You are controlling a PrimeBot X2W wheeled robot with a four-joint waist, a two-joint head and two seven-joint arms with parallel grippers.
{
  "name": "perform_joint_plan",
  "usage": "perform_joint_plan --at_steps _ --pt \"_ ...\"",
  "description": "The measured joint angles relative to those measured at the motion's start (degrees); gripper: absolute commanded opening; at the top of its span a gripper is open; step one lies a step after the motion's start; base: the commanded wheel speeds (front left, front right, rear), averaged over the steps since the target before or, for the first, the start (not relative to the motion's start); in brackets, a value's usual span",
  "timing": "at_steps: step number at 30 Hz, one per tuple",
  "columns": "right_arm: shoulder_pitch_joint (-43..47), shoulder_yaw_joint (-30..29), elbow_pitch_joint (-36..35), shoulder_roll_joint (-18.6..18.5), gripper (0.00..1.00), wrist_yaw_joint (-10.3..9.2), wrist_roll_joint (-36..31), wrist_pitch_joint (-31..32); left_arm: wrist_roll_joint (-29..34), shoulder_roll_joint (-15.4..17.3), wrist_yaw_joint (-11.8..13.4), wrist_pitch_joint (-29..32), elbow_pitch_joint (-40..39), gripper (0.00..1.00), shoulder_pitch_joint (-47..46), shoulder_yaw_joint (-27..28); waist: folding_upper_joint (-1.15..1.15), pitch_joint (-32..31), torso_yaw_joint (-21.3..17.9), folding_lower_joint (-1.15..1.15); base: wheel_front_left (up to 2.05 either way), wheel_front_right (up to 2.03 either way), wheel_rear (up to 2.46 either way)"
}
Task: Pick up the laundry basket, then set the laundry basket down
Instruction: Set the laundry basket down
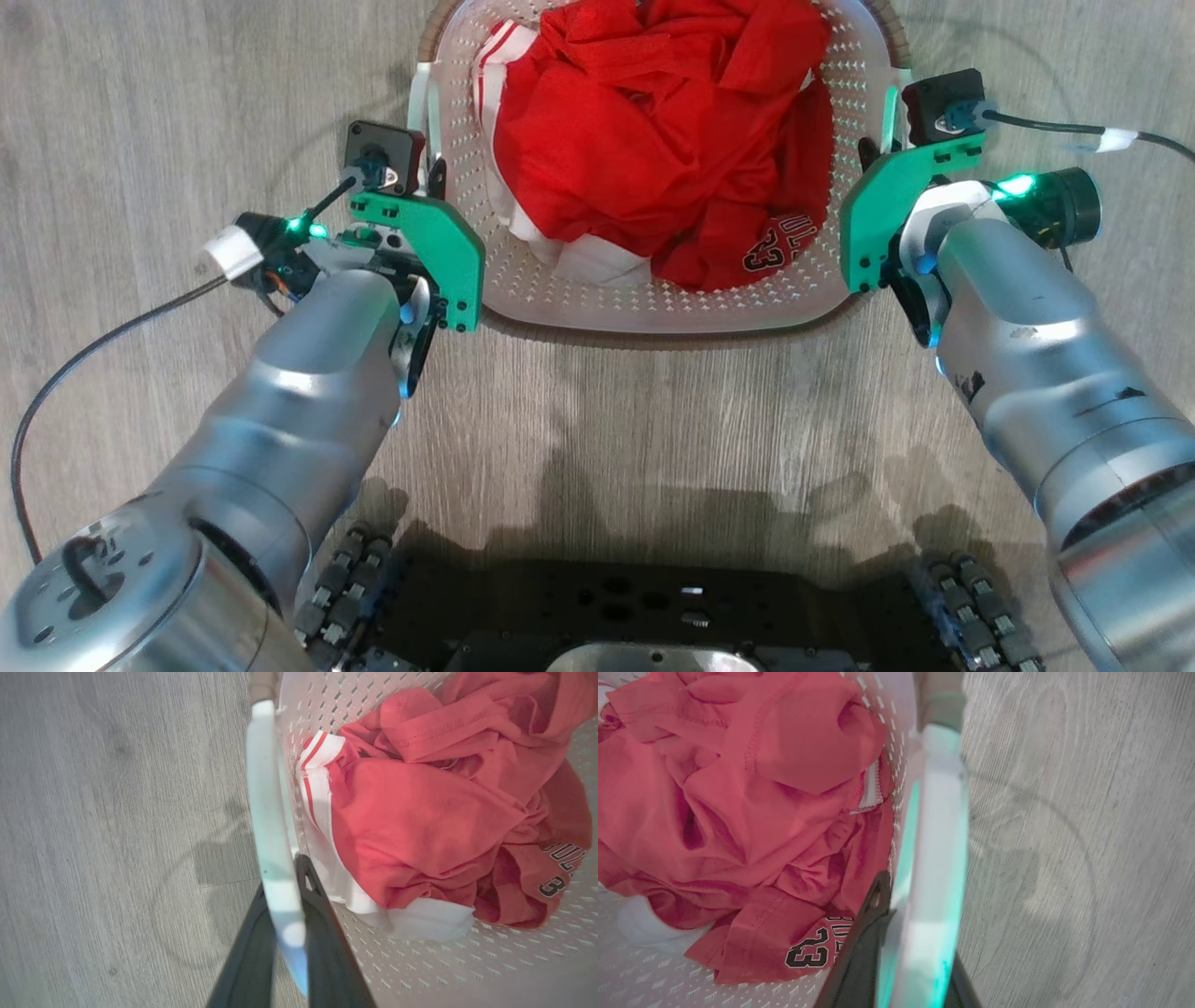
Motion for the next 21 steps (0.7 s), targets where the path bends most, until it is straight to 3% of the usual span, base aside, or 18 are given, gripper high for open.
perform_joint_plan --at_steps 7,9,13,14,15,16,21 --pt "-0.29 -0.92 -0.16 0.01 0.0 0.01 -0.53 0.01 -0.85 0.13 0.02 -0.01 0.07 0.0 -0.89 -0.79 0.0 0.38 -0.2 0.0 0.0 0.0 0.0" --pt "-0.29 -1.18 -0.19 0.01 0.0 0.01 -0.7 0.01 -1.14 0.13 0.02 -0.02 0.08 0.11 -0.94 -0.99 0.0 0.4 -0.23 0.0 0.0 0.0 0.0" --pt "-0.27 -1.1 -0.12 0.01 0.45 0.01 -2.53 -0.19 -1.15 0.18 0.1 -0.51 0.1 0.52 -1.07 -1.38 0.0 0.34 -0.24 0.0 0.0 0.0 0.0" --pt "-0.21 -1.12 -0.01 0.0 0.58 0.01 -2.74 -0.19 -1.18 0.18 0.43 -0.51 0.07 0.75 -1.12 -1.42 0.0 0.26 -0.24 0.0 0.0 0.0 0.0" --pt "-0.21 -1.18 0.01 -0.01 0.86 0.01 -2.96 -0.19 -1.18 0.16 0.56 -0.52 -0.02 0.93 -1.17 -1.46 0.0 0.18 -0.24 0.0 0.0 0.0 0.0" --pt "-0.21 -1.25 0.02 -0.02 1.0 0.01 -3.03 -0.19 -1.19 0.15 0.56 -0.52 -0.1 1.0 -1.25 -1.57 0.0 0.1 -0.22 0.0 0.0 0.0 0.0" --pt "-0.19 -1.57 0.03 -0.03 1.0 0.01 -3.04 -0.19 -1.78 0.14 0.67 -0.53 -0.14 1.0 -1.32 -2.01 0.0 -0.44 -0.15 0.0 0.0 0.0 0.0"
